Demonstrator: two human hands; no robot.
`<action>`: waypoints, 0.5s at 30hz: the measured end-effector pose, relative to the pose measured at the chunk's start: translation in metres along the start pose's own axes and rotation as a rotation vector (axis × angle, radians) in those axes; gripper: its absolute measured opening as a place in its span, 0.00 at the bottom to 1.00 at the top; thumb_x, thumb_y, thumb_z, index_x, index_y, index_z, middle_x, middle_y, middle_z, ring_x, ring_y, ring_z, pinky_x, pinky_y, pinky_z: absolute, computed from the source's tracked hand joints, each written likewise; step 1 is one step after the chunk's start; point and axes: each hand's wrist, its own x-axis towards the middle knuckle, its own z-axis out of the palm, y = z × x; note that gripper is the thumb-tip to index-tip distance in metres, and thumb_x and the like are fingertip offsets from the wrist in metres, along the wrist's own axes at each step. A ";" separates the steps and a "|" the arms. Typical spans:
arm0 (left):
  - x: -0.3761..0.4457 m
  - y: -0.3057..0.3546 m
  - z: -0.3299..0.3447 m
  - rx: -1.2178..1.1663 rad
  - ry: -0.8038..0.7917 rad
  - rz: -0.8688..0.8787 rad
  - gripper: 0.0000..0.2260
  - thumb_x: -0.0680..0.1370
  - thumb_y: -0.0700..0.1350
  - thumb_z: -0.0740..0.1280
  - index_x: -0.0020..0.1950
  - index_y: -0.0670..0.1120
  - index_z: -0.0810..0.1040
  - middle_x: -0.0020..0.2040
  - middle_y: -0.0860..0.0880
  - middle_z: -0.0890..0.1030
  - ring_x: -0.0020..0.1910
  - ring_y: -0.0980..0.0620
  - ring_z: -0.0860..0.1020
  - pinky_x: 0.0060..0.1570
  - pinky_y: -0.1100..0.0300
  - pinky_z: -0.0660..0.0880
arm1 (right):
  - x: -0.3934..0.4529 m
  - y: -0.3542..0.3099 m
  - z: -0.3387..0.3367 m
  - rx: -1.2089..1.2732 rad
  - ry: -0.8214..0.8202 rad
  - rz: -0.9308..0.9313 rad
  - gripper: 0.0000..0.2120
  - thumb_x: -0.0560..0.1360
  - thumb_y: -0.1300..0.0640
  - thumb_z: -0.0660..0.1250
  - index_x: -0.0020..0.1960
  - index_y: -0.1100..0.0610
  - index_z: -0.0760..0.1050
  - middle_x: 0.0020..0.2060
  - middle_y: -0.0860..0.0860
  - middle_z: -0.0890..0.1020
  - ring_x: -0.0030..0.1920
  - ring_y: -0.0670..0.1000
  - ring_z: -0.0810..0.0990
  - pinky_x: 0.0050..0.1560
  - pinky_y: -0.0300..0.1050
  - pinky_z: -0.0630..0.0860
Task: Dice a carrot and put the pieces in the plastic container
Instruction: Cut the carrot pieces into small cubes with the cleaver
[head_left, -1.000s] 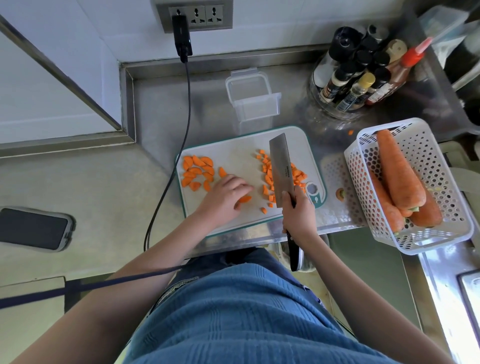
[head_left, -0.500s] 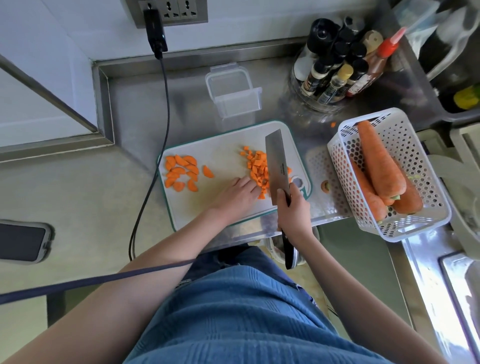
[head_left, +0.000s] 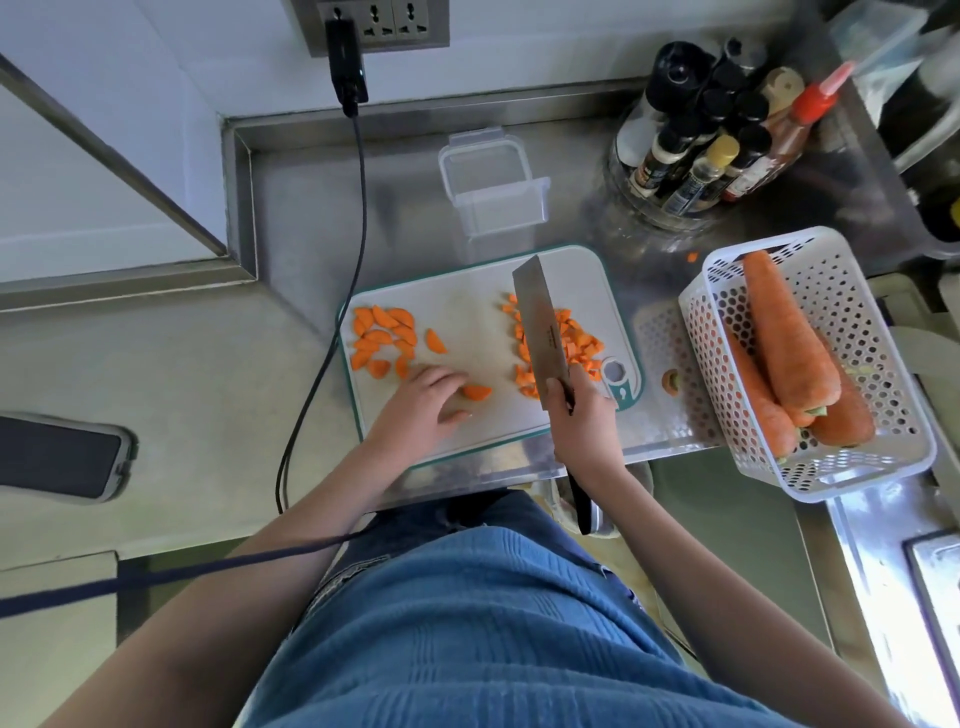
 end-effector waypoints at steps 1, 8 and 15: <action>0.001 0.001 0.001 -0.025 -0.004 -0.032 0.18 0.73 0.42 0.72 0.62 0.39 0.77 0.59 0.43 0.77 0.60 0.44 0.73 0.62 0.50 0.69 | -0.001 -0.002 0.002 0.005 -0.020 -0.003 0.10 0.82 0.56 0.56 0.44 0.60 0.65 0.32 0.59 0.76 0.28 0.53 0.68 0.31 0.47 0.63; 0.006 0.005 0.005 -0.140 0.084 -0.115 0.10 0.72 0.37 0.71 0.53 0.39 0.79 0.49 0.44 0.79 0.51 0.44 0.77 0.51 0.47 0.76 | -0.012 -0.016 0.020 -0.065 -0.127 -0.062 0.06 0.82 0.58 0.55 0.50 0.59 0.66 0.27 0.49 0.68 0.27 0.52 0.65 0.30 0.45 0.59; 0.007 0.010 0.004 -0.128 0.103 -0.082 0.07 0.72 0.34 0.69 0.50 0.39 0.81 0.46 0.44 0.80 0.47 0.45 0.77 0.47 0.54 0.75 | -0.017 -0.028 0.035 -0.123 -0.145 -0.011 0.15 0.83 0.55 0.52 0.66 0.61 0.64 0.32 0.54 0.73 0.33 0.59 0.72 0.33 0.47 0.66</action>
